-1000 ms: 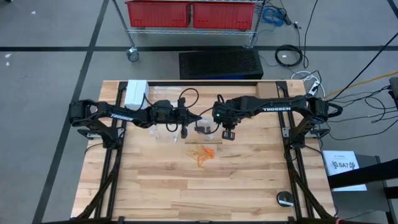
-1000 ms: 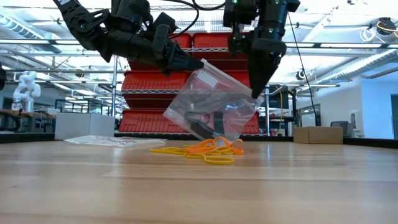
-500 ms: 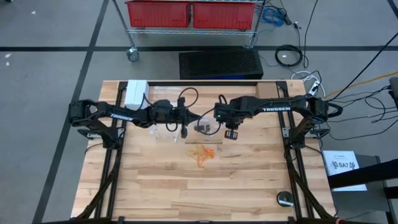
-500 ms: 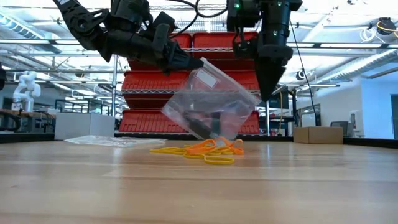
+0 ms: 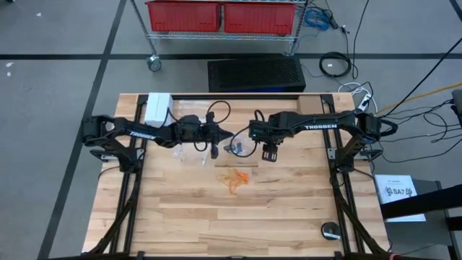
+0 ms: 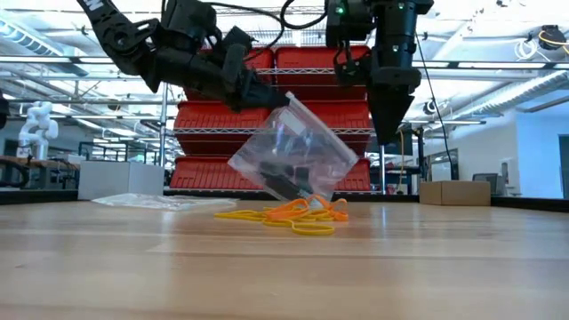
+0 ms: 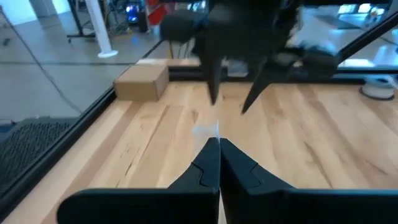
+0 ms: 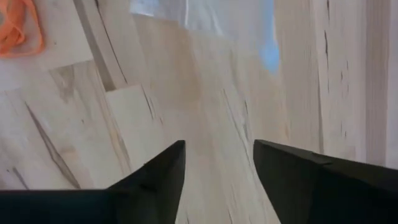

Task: Sort rubber bands
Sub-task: Close the transparent zip bag

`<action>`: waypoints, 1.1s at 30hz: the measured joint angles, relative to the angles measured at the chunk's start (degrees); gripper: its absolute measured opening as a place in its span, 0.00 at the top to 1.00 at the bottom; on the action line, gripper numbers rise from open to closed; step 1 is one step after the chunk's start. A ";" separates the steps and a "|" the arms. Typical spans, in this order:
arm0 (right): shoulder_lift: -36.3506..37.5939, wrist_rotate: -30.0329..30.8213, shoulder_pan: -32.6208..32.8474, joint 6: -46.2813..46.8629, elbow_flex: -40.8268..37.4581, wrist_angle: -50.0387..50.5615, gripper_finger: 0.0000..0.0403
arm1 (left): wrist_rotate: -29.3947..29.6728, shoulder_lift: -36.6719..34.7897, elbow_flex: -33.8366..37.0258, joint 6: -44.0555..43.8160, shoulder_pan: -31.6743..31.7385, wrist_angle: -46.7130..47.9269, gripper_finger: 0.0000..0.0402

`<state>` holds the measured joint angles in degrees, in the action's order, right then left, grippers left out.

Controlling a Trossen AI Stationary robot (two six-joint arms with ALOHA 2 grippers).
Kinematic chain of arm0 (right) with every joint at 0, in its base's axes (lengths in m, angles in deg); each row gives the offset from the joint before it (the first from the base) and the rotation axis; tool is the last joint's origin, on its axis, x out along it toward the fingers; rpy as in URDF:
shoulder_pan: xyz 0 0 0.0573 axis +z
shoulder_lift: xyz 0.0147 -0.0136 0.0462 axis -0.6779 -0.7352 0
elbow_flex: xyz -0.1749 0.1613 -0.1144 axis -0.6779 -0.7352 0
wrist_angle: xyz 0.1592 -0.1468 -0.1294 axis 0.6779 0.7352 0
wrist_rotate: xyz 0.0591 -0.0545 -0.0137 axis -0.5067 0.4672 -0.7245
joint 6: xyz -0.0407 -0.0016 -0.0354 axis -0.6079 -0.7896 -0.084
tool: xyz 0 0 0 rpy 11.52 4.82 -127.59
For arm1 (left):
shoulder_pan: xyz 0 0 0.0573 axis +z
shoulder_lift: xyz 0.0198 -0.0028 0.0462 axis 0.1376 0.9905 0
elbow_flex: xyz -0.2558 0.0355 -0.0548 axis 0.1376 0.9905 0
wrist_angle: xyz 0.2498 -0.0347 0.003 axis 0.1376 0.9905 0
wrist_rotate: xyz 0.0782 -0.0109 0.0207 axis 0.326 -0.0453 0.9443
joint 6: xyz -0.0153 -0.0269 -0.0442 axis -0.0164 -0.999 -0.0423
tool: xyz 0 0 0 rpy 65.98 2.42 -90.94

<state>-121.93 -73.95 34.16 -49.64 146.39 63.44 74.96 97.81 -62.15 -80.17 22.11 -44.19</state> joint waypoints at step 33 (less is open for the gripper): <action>-10.04 14.89 5.79 21.59 -25.92 -64.82 1.00 | 4.70 -1.24 1.14 -3.06 6.20 2.46 0.64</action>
<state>-131.97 -59.06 39.96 -28.05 120.47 -1.38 79.66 96.57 -61.01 -83.23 28.30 -41.73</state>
